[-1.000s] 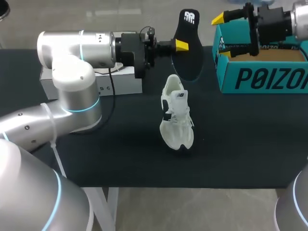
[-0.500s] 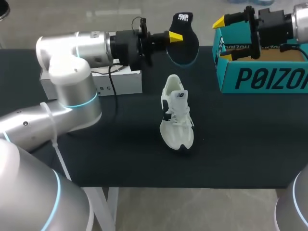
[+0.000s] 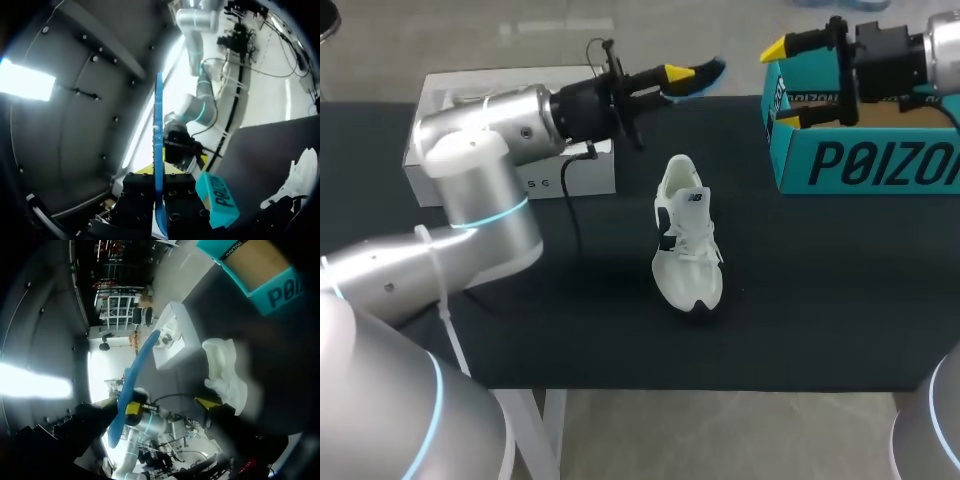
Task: Take the shoe out of the shoebox, open the shoe tongue, remove and reinsert the insole, then place the shoe into the shoebox
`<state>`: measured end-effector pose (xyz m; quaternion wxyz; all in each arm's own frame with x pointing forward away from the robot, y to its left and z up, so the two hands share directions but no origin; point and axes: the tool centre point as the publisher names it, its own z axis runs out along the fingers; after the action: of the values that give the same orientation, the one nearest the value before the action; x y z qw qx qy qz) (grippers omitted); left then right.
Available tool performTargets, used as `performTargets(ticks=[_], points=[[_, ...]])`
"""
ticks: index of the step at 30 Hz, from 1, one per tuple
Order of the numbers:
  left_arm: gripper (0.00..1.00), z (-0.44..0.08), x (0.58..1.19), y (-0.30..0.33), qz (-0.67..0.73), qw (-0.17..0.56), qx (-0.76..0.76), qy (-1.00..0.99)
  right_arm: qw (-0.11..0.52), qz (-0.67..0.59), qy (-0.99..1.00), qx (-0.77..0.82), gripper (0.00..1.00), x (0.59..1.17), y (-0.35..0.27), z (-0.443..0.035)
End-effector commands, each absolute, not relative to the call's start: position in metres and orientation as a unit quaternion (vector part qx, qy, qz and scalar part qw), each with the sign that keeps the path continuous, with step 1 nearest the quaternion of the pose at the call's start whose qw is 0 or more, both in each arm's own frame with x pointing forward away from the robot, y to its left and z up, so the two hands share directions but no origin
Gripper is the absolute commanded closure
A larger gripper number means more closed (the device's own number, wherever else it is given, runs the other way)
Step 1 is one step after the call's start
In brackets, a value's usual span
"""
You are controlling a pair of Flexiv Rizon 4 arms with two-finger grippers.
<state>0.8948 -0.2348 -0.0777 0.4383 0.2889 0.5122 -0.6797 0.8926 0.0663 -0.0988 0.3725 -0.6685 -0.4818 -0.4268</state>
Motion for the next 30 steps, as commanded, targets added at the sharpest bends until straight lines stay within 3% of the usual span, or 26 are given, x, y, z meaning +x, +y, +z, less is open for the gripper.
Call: performTargets(ticks=[1,11,15,29,30], points=[[1.00,-0.065,0.891,-0.236,-0.733,0.298,0.121,0.600,0.373,-0.426,-0.483,-0.668,0.00,0.897,0.071,-0.099],[1.00,-0.040,0.897,-0.222,-0.625,0.228,0.148,0.731,0.372,-0.431,-0.482,-0.666,0.00,0.899,0.070,-0.098],[1.00,-0.041,0.903,-0.217,-0.668,0.192,0.053,0.717,0.371,-0.431,-0.480,-0.668,0.00,0.899,0.067,-0.099],[1.00,-0.041,0.903,-0.217,-0.668,0.192,0.053,0.717,0.368,-0.441,-0.467,-0.673,0.00,0.898,0.072,-0.100],[1.00,-0.048,0.906,-0.221,-0.675,0.144,0.051,0.722,0.367,-0.442,-0.466,-0.673,0.00,0.898,0.072,-0.099]])
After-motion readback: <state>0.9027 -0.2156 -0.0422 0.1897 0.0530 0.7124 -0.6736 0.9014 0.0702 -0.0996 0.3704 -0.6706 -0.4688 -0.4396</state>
